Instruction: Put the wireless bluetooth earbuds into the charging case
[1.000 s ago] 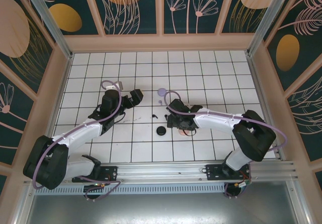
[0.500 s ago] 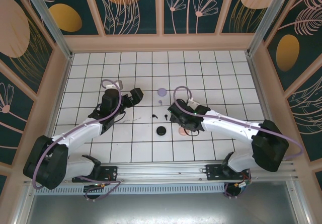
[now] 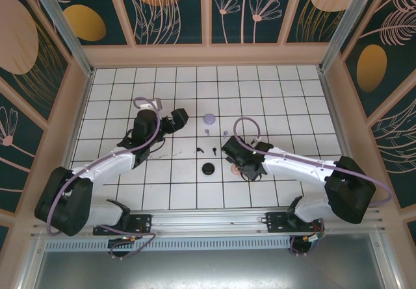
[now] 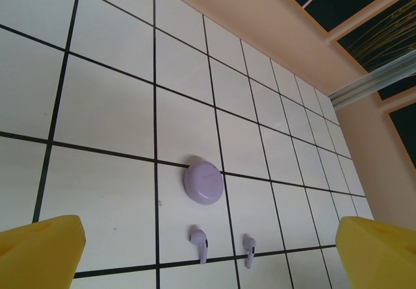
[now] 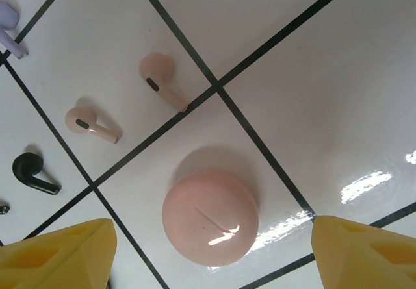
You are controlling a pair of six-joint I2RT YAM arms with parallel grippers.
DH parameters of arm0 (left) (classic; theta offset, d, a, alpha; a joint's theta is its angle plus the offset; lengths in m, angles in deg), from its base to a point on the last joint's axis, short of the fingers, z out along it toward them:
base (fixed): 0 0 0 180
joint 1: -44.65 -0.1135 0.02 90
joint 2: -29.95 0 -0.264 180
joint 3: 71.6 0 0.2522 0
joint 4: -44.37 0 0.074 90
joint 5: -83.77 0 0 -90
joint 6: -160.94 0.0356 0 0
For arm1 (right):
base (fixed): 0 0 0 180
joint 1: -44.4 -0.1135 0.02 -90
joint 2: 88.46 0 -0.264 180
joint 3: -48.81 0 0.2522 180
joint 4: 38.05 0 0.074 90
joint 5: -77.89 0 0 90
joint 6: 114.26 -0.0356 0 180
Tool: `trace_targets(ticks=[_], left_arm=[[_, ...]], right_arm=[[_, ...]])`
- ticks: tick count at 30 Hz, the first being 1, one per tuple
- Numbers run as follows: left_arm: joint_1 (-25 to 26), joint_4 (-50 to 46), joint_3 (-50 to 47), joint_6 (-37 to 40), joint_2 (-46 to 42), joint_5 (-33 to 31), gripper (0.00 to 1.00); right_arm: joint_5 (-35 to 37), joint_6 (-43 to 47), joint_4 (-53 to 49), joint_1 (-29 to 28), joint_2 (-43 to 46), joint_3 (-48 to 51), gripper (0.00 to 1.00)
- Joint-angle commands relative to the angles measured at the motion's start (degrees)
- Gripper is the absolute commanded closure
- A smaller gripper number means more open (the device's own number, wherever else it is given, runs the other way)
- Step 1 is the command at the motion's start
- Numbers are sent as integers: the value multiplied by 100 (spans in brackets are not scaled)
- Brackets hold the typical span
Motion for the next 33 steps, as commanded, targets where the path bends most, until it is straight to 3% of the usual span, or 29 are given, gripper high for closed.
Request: trace_targets(ticks=[1, 12, 20, 28, 33], left_arm=[[57, 323, 202, 35, 134, 155, 1], [120, 404, 246, 27, 347, 189, 1], [120, 396, 229, 61, 356, 165, 1], [120, 394, 212, 46, 347, 160, 1], [120, 375, 220, 53, 325, 163, 1]], right_arm=[[-73, -140, 173, -3, -199, 7, 21], [-259, 151, 534, 149, -706, -94, 22], [-474, 443, 735, 177, -1036, -199, 29], [-620, 721, 793, 168, -1084, -108, 43], [-647, 1398, 620, 168, -1185, -242, 55]])
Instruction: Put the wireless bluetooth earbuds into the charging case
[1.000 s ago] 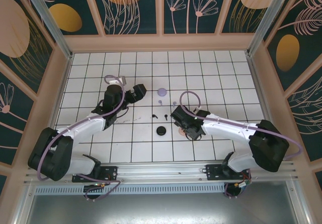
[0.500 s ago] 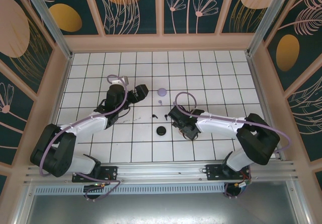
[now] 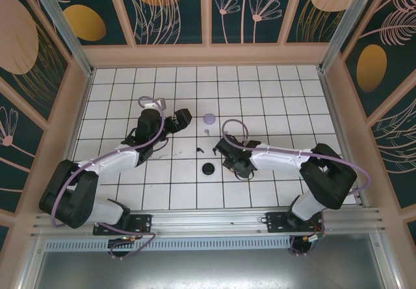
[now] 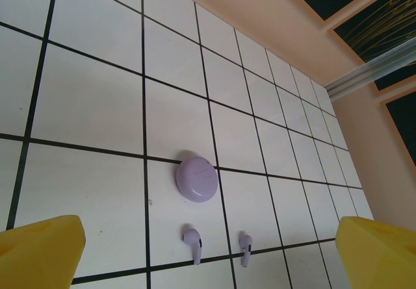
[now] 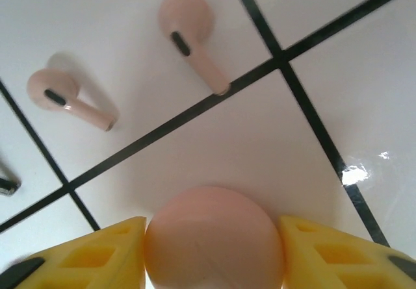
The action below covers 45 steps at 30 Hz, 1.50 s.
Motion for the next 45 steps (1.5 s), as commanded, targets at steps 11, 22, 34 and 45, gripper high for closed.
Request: trace_targets(ticks=[11, 22, 34, 45], left_arm=[[35, 107, 123, 51, -106, 51, 1], [35, 52, 122, 69, -192, 28, 2], [35, 23, 80, 87, -359, -15, 1], [35, 60, 102, 180, -413, 1, 1]], right_arm=[[-1, 2487, -1191, -11, -617, -800, 57], [-291, 3291, -1357, -125, -664, -753, 49], [-304, 2457, -1636, -143, 82, -867, 27], [-214, 1327, -1287, -158, 317, -857, 25]])
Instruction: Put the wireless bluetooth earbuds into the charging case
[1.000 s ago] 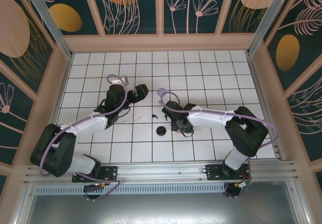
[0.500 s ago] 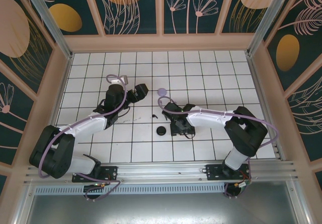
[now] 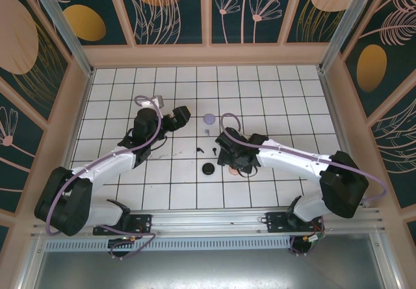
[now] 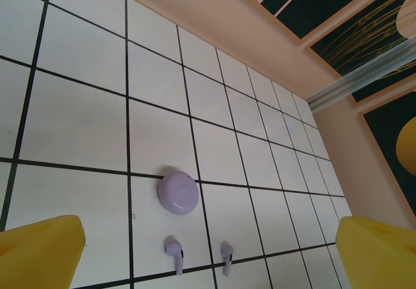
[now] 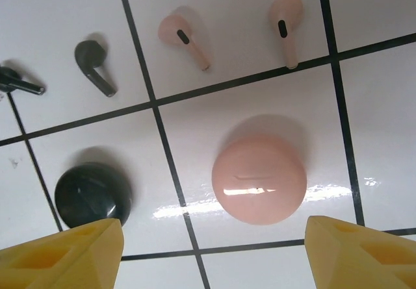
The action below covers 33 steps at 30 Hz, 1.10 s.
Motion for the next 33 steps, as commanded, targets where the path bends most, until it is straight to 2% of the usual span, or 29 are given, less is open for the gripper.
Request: trace_targets(ticks=[1, 8, 25, 33], left_arm=[[34, 57, 113, 166, -11, 41, 1], [35, 78, 82, 162, 10, 89, 1], [35, 54, 97, 124, 31, 71, 1], [35, 64, 106, 107, 74, 94, 1]], right_arm=[[239, 122, -278, -49, -395, -268, 25], [343, 977, -525, -64, -1096, -681, 24], [353, 1192, -231, 71, -1244, -170, 25], [273, 1251, 46, 161, -1289, -25, 28]])
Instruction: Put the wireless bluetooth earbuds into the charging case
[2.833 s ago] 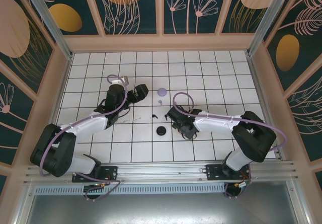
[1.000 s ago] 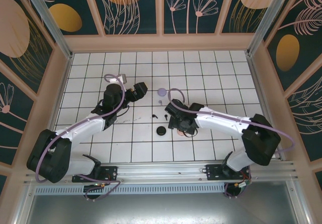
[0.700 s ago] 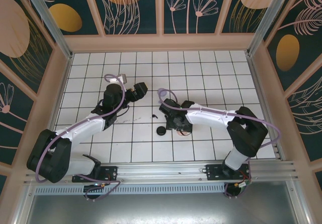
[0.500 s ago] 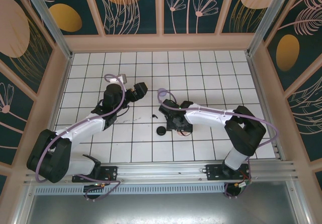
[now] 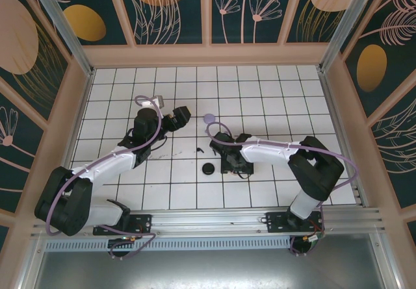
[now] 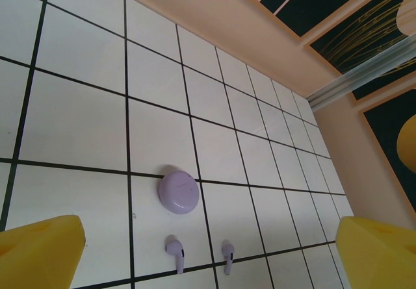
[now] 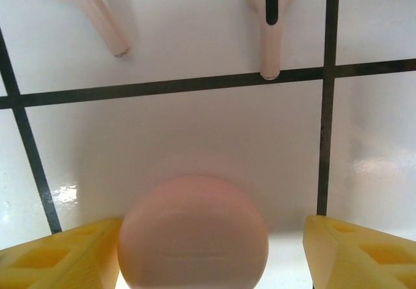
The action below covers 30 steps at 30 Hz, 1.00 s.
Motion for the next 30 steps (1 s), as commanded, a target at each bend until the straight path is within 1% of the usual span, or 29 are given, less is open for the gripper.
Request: trace_targets(ticks=[1, 10, 12, 15, 18, 20, 22, 26, 30], left_arm=[[36, 60, 106, 62, 66, 72, 1], [42, 77, 89, 76, 82, 56, 1], [41, 85, 80, 93, 88, 69, 1], [35, 87, 88, 71, 82, 178, 1], [36, -70, 127, -227, 59, 195, 1], [37, -261, 168, -461, 47, 283, 1], [35, -256, 77, -659, 10, 425, 2], [36, -9, -233, -795, -75, 658, 2], [42, 939, -856, -751, -302, 978, 3]], right_arm=[[25, 104, 146, 55, -69, 51, 29], [-60, 105, 358, 77, -202, 71, 36], [-72, 97, 384, 77, -194, 101, 39], [-115, 79, 441, 77, -155, 143, 46], [-176, 28, 498, 68, -43, 229, 54], [-212, -45, 533, 49, 119, 284, 56], [-227, -165, 550, 42, 344, 337, 57], [-274, -470, 650, 42, 961, 350, 57], [-267, -809, 801, 209, 1298, 154, 56]])
